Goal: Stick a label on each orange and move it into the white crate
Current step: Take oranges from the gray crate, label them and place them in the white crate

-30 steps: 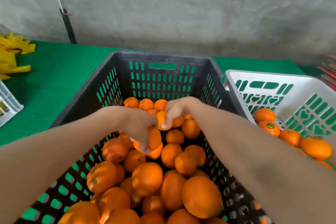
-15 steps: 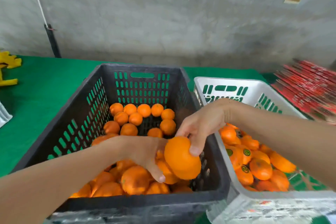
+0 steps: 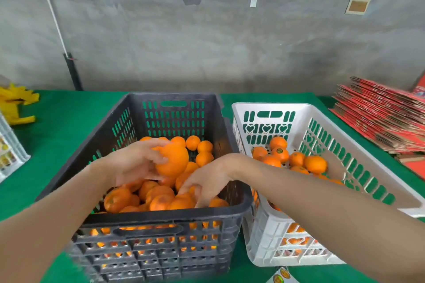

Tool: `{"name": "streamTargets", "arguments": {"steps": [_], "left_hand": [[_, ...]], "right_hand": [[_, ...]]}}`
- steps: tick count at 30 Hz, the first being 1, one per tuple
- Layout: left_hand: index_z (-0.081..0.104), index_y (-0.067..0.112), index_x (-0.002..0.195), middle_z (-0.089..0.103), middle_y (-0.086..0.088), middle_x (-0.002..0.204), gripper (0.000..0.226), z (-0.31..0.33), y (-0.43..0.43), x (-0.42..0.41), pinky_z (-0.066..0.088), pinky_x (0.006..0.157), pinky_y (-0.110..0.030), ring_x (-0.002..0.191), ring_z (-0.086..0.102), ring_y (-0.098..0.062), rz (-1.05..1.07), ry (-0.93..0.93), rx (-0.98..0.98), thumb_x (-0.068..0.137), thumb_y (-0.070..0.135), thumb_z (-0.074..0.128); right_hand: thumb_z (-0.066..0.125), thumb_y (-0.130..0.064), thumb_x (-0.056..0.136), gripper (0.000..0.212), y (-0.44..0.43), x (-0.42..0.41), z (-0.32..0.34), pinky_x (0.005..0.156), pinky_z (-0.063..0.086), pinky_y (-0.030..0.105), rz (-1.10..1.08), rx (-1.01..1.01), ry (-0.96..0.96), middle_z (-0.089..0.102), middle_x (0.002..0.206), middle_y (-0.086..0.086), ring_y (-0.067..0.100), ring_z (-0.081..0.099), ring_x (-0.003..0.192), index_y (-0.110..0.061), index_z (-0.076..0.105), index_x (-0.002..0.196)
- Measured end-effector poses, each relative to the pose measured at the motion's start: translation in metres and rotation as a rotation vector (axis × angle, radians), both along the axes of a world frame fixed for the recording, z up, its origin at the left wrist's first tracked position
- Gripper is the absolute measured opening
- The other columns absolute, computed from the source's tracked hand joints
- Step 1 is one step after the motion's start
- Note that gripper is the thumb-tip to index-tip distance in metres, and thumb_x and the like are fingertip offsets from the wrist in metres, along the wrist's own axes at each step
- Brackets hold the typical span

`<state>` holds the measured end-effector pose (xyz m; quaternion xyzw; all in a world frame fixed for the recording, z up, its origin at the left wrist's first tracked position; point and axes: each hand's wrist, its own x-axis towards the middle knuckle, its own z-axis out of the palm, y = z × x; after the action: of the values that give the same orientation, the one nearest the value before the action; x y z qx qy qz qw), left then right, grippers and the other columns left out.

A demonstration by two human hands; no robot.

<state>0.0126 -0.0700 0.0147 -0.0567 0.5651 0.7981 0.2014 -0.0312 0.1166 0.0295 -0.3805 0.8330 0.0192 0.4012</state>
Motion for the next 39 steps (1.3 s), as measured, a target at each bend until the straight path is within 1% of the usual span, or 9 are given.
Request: {"name": "streamTargets", "arguments": {"steps": [3,6,10,15,20,26,32,35,39], "left_hand": [[0.065,0.016,0.119,0.064,-0.019,0.120,0.074,0.017,0.001,0.008,0.056,0.068,-0.042,0.099,0.067,-0.037,-0.075,0.102,0.002,0.046,0.017,0.079],[0.064,0.015,0.121,0.061,-0.021,0.123,0.083,0.022,0.012,0.033,0.055,0.070,-0.043,0.098,0.065,-0.039,-0.064,0.138,0.123,0.040,0.024,0.082],[0.063,0.018,0.122,0.058,-0.016,0.130,0.079,0.029,0.046,0.060,0.054,0.078,-0.044,0.104,0.061,-0.038,-0.089,0.213,0.249,0.044,0.019,0.077],[0.063,0.018,0.117,0.052,-0.014,0.137,0.074,0.028,0.107,0.091,0.048,0.093,-0.054,0.118,0.054,-0.040,-0.045,0.303,0.240,0.044,0.004,0.066],[0.061,0.019,0.116,0.062,-0.018,0.119,0.066,0.000,0.178,0.120,0.055,0.079,-0.039,0.101,0.062,-0.035,-0.038,0.307,0.189,0.052,0.004,0.066],[0.056,0.019,0.125,0.063,-0.013,0.121,0.069,-0.067,0.232,0.149,0.055,0.080,-0.034,0.107,0.063,-0.033,0.103,0.116,0.107,0.062,0.011,0.081],[0.058,0.004,0.112,0.066,-0.013,0.113,0.064,-0.134,0.217,0.161,0.053,0.080,-0.040,0.104,0.063,-0.031,0.425,-0.212,0.124,0.054,0.013,0.084],[0.053,0.010,0.106,0.057,-0.014,0.118,0.051,-0.154,0.206,0.169,0.051,0.077,-0.038,0.109,0.059,-0.035,0.581,-0.317,0.218,0.061,0.024,0.073],[0.051,0.014,0.110,0.053,-0.015,0.122,0.055,-0.167,0.198,0.177,0.050,0.079,-0.039,0.112,0.056,-0.037,0.672,-0.364,0.252,0.061,0.025,0.074]], "right_hand": [[0.049,-0.020,0.096,0.051,0.004,0.009,-0.003,0.105,0.038,0.032,0.018,-0.055,0.057,0.038,0.144,0.001,0.023,0.036,0.132,-0.026,0.033,0.144],[0.036,-0.011,0.100,0.044,0.015,0.026,0.014,0.079,0.041,0.008,-0.006,-0.288,0.295,0.039,0.143,-0.007,0.017,0.030,0.137,-0.018,0.034,0.144],[0.048,-0.003,0.094,0.029,0.059,0.043,0.032,0.083,0.048,0.027,-0.295,-0.904,0.240,0.063,0.109,-0.001,0.014,0.059,0.099,-0.013,0.058,0.119],[0.068,-0.010,0.080,0.063,0.130,0.091,0.026,0.080,0.054,0.030,-0.326,-1.248,0.079,0.052,0.124,-0.014,0.010,0.058,0.106,-0.035,0.041,0.131],[0.079,-0.030,0.070,0.067,0.184,0.130,-0.009,0.086,0.049,0.022,-0.392,-1.266,0.271,0.048,0.124,-0.027,0.004,0.050,0.115,-0.043,0.044,0.126],[0.078,-0.043,0.068,0.068,0.221,0.149,-0.068,0.084,0.046,0.014,-0.532,-1.126,0.174,0.053,0.118,-0.028,-0.002,0.051,0.109,-0.046,0.044,0.127],[0.055,-0.016,0.093,0.039,0.222,0.124,-0.153,0.092,0.043,0.023,-0.477,-0.671,0.159,0.054,0.132,0.002,0.013,0.055,0.106,-0.016,0.050,0.132],[0.052,-0.017,0.093,0.051,0.194,0.118,-0.181,0.104,0.034,0.028,-0.339,-0.511,0.152,0.042,0.145,0.002,0.020,0.043,0.128,-0.023,0.037,0.142],[0.056,-0.017,0.089,0.057,0.175,0.113,-0.203,0.096,0.042,0.036,-0.287,-0.410,0.219,0.053,0.133,0.008,0.026,0.050,0.120,-0.025,0.034,0.141]]}}
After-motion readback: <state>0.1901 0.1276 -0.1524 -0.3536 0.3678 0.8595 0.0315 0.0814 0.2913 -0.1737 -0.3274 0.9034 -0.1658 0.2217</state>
